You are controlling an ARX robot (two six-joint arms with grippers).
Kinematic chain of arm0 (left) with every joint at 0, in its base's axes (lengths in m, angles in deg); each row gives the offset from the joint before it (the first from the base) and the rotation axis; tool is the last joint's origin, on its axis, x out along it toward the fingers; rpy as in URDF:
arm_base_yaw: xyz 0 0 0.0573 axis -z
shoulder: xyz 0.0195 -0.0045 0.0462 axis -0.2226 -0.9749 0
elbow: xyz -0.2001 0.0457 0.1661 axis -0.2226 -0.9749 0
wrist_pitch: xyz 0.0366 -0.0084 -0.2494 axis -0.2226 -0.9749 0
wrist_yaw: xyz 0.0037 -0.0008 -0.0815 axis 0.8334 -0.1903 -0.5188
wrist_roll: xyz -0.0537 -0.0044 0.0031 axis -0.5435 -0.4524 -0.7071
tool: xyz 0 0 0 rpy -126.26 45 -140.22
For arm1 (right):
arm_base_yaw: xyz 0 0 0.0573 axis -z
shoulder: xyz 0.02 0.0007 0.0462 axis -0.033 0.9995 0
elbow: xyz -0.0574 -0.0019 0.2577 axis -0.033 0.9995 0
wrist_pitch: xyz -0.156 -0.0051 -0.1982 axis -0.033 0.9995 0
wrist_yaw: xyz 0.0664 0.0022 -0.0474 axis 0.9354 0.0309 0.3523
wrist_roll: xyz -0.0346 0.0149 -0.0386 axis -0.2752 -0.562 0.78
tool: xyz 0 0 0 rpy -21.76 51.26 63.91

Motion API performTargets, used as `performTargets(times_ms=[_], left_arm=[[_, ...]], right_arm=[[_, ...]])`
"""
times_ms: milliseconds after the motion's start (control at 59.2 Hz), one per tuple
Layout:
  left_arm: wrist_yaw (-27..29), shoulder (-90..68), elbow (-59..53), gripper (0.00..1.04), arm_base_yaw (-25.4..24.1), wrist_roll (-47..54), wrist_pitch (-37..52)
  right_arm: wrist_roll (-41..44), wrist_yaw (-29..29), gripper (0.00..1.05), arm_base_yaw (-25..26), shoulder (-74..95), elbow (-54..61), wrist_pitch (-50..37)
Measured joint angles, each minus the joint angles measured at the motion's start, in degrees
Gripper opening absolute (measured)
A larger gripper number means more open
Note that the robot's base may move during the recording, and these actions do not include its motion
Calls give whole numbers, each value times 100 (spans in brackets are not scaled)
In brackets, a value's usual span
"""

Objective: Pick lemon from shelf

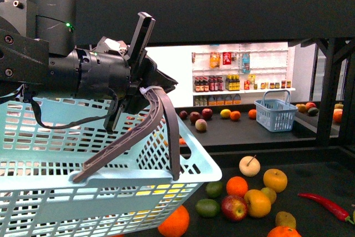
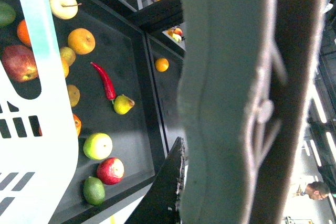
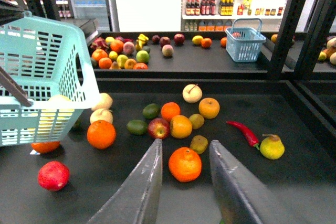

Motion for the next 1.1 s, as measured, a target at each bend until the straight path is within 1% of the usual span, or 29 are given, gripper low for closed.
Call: performTargets(times_ms=[17,34,68,101,896,1099], left_arm=[[2,0,0,7,0,0,0],[4,0,0,7,0,2,0],[2,0,0,7,0,-4,0],[7,0,0,7,0,-4,0],[-2,-2,0,7,7,-7,0],[0,-2,0,7,7,-7,0]], right_arm=[[0,-2,18,0,-61,13,48],[2,7,12,0,-293,46,308],[2,-13,5,0,-514,144,472],[22,-11,2,2,-636,210,498],[9,-11,3,0,-1322,901,391],[9,-9,3,2,-1373,907,380]])
